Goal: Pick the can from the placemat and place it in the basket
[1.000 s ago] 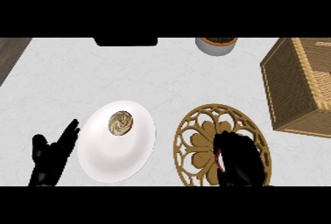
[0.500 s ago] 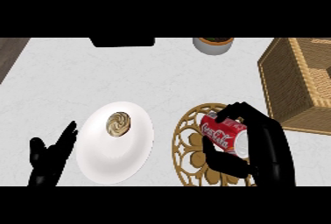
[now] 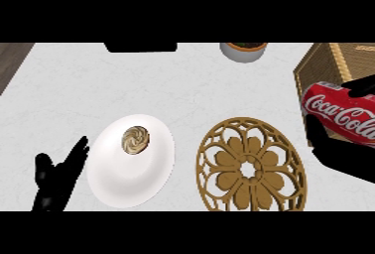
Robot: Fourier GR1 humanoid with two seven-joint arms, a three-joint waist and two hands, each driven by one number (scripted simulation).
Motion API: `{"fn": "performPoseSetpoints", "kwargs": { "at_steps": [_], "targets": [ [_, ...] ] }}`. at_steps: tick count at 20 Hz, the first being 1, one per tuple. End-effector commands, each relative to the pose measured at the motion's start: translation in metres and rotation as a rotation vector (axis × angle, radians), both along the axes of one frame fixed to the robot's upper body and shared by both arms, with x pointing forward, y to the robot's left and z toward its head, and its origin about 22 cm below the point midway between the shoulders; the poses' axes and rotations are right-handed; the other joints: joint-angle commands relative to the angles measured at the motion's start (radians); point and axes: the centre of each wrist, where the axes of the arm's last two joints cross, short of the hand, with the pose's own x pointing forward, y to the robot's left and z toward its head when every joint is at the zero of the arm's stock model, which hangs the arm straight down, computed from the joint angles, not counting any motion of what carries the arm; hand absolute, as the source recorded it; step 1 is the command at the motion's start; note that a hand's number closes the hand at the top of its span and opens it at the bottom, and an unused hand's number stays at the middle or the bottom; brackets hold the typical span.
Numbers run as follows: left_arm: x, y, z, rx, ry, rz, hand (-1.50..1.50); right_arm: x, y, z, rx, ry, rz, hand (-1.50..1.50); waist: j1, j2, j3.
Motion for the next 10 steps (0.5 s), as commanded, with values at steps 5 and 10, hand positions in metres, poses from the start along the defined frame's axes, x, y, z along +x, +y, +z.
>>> {"fn": "performPoseSetpoints", "kwargs": {
  "at_steps": [5,10],
  "targets": [
    [-0.006,-0.004,-0.018,-0.009,0.118,0.006,0.0,0.03,-0.058,0.071,0.078,-0.006,-0.135,1.5,0.011,0.01,-0.01],
    [-0.005,-0.001,-0.021,-0.005,0.106,-0.002,0.0,0.052,-0.104,0.067,0.039,0.065,-0.148,1.5,0.01,0.012,-0.009]
  ]
}}
